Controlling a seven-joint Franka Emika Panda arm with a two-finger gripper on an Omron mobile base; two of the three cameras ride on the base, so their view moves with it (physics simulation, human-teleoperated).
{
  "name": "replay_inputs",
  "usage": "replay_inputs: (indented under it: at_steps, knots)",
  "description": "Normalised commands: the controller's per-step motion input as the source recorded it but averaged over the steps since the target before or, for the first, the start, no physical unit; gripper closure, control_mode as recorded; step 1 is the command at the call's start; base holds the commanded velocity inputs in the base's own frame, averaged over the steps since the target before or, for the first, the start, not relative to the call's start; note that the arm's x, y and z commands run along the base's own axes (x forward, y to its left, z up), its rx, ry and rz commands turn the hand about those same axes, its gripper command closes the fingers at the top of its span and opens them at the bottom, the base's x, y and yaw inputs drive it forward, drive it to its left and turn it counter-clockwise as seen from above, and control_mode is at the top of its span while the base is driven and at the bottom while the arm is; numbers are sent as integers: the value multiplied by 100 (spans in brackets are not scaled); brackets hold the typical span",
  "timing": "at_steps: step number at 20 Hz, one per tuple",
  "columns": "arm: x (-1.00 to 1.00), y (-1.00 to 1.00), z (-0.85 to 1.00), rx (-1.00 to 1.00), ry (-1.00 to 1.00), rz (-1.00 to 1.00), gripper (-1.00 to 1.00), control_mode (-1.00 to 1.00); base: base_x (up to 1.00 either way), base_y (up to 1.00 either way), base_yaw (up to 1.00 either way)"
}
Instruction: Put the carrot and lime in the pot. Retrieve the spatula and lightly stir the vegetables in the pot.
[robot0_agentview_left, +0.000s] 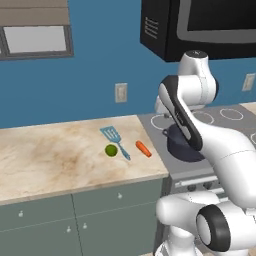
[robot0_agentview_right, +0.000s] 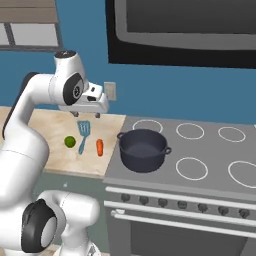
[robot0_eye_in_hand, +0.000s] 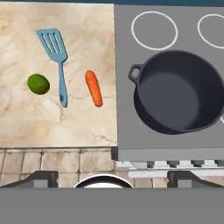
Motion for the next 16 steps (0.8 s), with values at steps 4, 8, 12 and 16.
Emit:
replay_inputs:
  at_steps: [4, 8, 12, 16]
  knots:
    - [0, 0, 0, 0, 0, 0, -100, 100, 17, 65, 0]
    - [0, 0, 0, 0, 0, 0, -100, 100, 17, 17, 0]
    - [0, 0, -8, -4, 0, 0, -100, -100, 5, 0, 0]
    - [5, -6, -13, -2, 2, 0, -100, -100, 0, 0, 0]
